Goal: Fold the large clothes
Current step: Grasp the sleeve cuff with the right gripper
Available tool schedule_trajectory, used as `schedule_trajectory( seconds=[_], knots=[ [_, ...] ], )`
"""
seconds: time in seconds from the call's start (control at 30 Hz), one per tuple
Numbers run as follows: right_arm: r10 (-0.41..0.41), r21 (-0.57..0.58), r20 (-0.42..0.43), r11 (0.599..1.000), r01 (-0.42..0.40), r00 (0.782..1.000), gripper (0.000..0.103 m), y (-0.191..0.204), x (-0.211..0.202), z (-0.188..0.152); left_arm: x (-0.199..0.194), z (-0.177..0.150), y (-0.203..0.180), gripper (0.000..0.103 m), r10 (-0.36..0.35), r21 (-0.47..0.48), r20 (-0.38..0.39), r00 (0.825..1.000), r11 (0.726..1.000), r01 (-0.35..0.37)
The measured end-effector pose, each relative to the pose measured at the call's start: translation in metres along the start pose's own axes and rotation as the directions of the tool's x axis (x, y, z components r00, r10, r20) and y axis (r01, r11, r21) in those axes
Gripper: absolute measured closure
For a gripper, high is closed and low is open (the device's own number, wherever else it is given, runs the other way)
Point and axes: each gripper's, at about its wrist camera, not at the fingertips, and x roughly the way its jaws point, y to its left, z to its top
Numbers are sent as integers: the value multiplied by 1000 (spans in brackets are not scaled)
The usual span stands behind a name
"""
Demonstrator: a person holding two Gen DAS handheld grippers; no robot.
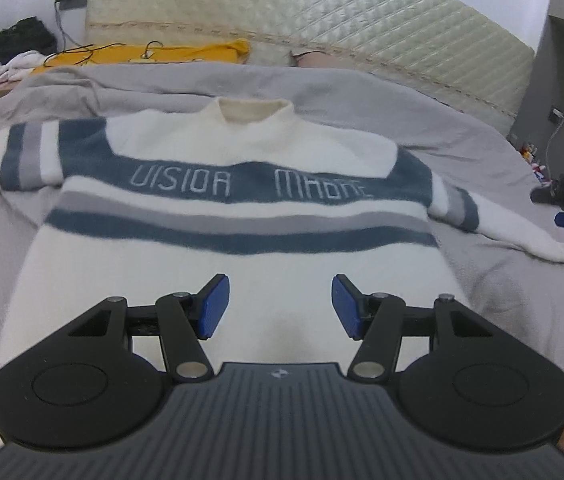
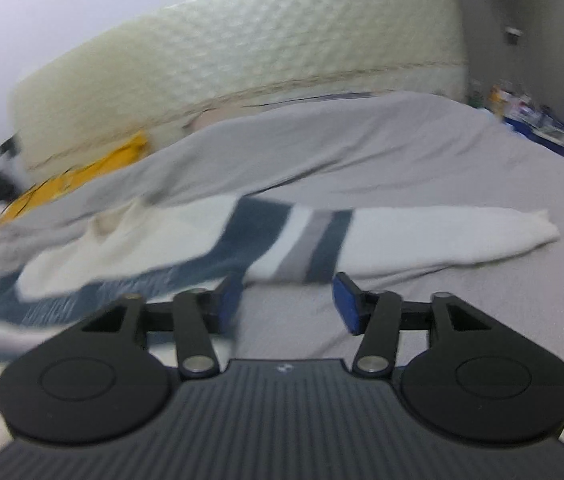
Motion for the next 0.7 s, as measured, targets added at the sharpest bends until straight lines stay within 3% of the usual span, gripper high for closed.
schedule_trajectory(
  seconds=[0.13,0.2,0.3,0.33,0.57,0.7],
  knots=[
    [19,93,-17,996,-17,1000,18,-22,34,12,1,-3,10,40,58,-37,4,998,998,-58],
    [11,156,-40,988,-5,999,18,-40,50,13,2,-3,15,40,70,-63,-5,998,996,-70],
    [-11,256,-47,967,23,999,0,-72,71,12,1,-5,19,39,87,-79,-6,996,993,-87],
    [-16,288,-49,957,29,999,0,-83,77,12,1,-5,19,39,93,-81,-7,996,992,-94],
    [-13,589,-94,805,66,995,0,-163,114,-10,12,-10,22,39,111,-93,-39,993,989,-115],
    [47,727,-82,686,27,996,0,-194,135,-27,15,-12,22,39,123,-87,-46,991,988,-127]
  ],
)
